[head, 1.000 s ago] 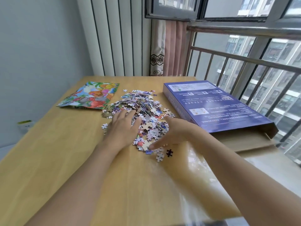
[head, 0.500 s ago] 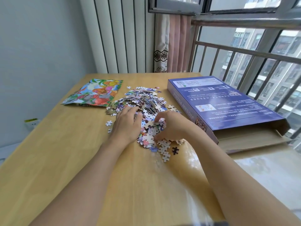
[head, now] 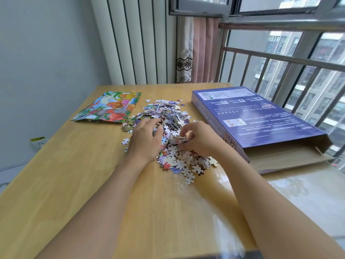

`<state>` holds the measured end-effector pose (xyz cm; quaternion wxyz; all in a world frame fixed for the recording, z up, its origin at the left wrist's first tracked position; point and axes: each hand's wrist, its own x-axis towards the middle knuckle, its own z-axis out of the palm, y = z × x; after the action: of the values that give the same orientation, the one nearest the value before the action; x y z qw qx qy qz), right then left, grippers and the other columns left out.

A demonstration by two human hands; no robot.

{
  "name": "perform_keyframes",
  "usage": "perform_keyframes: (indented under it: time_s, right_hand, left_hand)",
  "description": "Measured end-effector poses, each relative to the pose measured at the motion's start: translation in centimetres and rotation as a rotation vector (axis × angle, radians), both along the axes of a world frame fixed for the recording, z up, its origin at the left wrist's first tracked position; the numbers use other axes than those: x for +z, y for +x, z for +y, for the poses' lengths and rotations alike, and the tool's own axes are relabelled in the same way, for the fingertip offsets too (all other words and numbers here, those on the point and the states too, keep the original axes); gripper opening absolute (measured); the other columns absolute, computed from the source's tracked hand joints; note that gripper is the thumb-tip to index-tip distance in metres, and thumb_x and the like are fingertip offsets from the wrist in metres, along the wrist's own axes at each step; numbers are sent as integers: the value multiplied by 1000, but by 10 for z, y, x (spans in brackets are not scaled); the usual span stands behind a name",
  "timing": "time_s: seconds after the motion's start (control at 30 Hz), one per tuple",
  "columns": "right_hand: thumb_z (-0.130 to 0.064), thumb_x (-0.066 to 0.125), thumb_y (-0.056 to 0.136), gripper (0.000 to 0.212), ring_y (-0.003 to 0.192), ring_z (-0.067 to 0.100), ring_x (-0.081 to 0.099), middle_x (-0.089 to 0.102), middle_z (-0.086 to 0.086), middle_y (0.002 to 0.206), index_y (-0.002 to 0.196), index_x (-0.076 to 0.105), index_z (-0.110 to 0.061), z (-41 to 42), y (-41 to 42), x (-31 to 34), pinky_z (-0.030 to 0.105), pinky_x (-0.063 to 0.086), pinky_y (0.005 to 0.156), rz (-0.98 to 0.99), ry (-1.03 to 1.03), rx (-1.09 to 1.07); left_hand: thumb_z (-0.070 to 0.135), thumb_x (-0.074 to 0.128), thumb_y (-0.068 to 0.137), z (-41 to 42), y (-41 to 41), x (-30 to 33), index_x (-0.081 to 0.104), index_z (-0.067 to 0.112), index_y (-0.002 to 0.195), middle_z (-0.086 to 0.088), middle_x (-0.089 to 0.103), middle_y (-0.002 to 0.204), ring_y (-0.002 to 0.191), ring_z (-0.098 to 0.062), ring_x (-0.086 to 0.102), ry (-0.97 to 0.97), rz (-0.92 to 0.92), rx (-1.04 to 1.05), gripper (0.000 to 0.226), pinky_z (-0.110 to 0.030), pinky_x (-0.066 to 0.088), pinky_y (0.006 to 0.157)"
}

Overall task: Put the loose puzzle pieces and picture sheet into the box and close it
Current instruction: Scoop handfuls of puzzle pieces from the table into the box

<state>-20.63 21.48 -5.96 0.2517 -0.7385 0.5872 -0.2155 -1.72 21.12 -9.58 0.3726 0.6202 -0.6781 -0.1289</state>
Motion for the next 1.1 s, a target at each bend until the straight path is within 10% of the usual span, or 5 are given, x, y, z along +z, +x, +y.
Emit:
perform_keyframes:
  time_s: [0.13,0.53,0.67,0.93,1.1]
  right_hand:
    - [-13,83,81,30,52,16,53,56,4,74,106,67,-13,1,-3,0,15,40,39,-154,35,-46]
    - [-4,83,78,42,68,25,65,67,14,93,114,62,-3,24,-37,29,30,58,60,-854,254,-89]
    - [-5,81,80,29,72,24,65,68,13,90,105,67,-4,39,-80,52,34,60,69,-793,226,-61]
    - [-3,79,83,17,64,22,63,66,10,73,92,65,-6,64,-168,60,30,59,60,-650,96,-231]
    - [-2,78,84,18,60,20,64,63,13,72,97,65,0,71,-199,52,34,61,63,-611,74,-227]
  left_hand:
    - [34,43,102,1,-1,2,58,20,135,-3,51,141,129,-21,46,-43,18,3,39,-40,39,109]
    - [24,55,96,14,-14,19,70,16,110,0,65,113,111,-20,57,-339,11,-21,22,-33,44,94]
    - [29,63,86,23,-54,37,69,18,103,2,66,106,105,-20,56,-440,-108,-141,21,-34,44,94]
    - [60,71,74,40,-183,39,56,24,125,5,55,124,118,-20,48,-12,-275,-371,64,-38,47,94]
    - [28,61,84,42,-217,43,54,18,108,-2,51,109,109,-27,51,-32,-437,-227,28,-34,42,74]
